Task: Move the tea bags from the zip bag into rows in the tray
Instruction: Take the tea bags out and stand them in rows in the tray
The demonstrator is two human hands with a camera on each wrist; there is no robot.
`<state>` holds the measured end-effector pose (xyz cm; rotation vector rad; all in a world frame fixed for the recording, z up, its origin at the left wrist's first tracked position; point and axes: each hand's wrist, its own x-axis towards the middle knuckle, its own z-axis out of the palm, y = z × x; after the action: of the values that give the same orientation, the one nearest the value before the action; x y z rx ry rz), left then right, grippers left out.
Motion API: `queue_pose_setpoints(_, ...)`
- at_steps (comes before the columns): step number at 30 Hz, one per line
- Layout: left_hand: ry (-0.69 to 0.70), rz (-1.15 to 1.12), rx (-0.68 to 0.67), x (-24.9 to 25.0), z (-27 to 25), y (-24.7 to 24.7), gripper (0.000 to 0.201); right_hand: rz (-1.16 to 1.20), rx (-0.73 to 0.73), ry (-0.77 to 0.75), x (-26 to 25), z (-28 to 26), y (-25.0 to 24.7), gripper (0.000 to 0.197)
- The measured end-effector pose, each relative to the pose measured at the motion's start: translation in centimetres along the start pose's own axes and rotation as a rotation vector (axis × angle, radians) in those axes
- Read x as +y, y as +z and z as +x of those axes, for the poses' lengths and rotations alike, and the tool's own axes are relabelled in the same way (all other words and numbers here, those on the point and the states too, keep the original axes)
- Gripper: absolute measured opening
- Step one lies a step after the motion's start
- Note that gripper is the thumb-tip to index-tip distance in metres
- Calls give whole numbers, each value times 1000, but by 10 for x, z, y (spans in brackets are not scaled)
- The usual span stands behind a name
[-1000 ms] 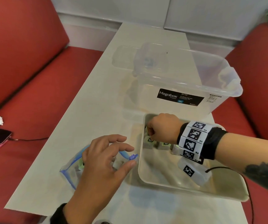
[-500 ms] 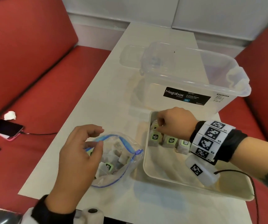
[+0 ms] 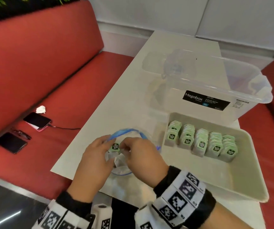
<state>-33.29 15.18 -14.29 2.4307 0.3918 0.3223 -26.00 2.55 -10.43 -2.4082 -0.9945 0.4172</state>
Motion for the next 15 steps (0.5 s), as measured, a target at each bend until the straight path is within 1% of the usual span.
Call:
queue_pose_setpoints(3, 5, 11, 31, -2, -9, 4, 69, -99, -79, 47, -1, 13, 26, 32)
queue_pose_setpoints(6, 33, 1, 64, -3, -14, 6, 76, -164, -59, 56, -3, 19, 31, 40)
queue_pose_setpoints(9, 37, -13, 63, -2, -15, 6, 75, -201, -25, 54, -2, 23, 33, 33)
queue_pose_setpoints(12, 48, -12, 64, -4, -15, 6, 69, -193, -44, 64, -1, 25, 36, 28)
queue_pose_setpoints(15, 64, -26, 56, -5, -15, 8, 71, -326, -42, 34, -4, 27, 36, 29)
